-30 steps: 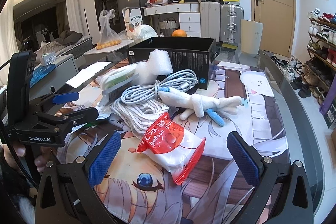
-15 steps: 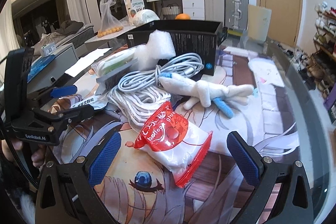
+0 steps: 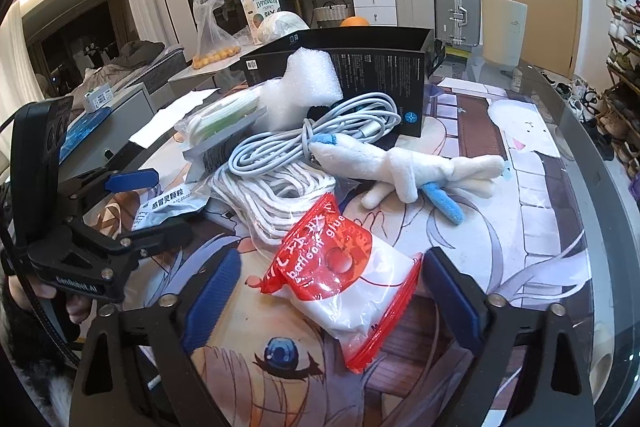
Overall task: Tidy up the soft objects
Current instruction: 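Close left gripper on white packet while right gripper closes on red-white bag, then lift and carry the white packet and red-white bag over the black box, then open right gripper to drop red-white bag while left gripper drops white packet into box, then move right tool to white plush bunny while left tool approaches bagged white rope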
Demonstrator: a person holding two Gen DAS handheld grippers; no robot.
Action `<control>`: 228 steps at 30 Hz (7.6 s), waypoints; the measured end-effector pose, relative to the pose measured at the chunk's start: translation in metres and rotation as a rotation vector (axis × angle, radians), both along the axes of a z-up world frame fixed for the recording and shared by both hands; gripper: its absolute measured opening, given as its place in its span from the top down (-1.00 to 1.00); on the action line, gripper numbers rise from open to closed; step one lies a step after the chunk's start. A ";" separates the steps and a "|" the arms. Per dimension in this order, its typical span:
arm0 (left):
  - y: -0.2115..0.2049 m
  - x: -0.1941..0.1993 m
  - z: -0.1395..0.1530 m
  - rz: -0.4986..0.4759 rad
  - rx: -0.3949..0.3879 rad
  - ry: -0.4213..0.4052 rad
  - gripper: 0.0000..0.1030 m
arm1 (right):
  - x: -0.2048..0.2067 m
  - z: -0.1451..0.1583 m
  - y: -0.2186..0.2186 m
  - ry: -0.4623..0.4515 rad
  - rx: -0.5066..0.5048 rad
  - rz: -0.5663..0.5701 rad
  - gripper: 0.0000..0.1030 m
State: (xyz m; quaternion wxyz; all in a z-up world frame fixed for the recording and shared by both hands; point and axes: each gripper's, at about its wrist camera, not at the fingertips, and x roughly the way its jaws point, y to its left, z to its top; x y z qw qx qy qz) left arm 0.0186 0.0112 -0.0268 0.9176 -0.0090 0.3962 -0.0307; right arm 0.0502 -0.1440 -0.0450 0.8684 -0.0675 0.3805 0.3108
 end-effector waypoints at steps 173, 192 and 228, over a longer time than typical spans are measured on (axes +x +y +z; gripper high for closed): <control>0.040 0.053 0.053 0.087 -0.062 -0.162 -1.00 | 0.073 0.049 -0.019 -0.101 -0.074 -0.018 -0.99; 0.045 0.056 0.029 0.052 -0.099 -0.077 -1.00 | 0.075 0.032 -0.017 -0.047 -0.134 -0.011 -0.99; 0.045 0.080 0.010 -0.010 -0.193 0.080 -1.00 | 0.115 0.015 0.006 -0.004 -0.249 0.268 -0.95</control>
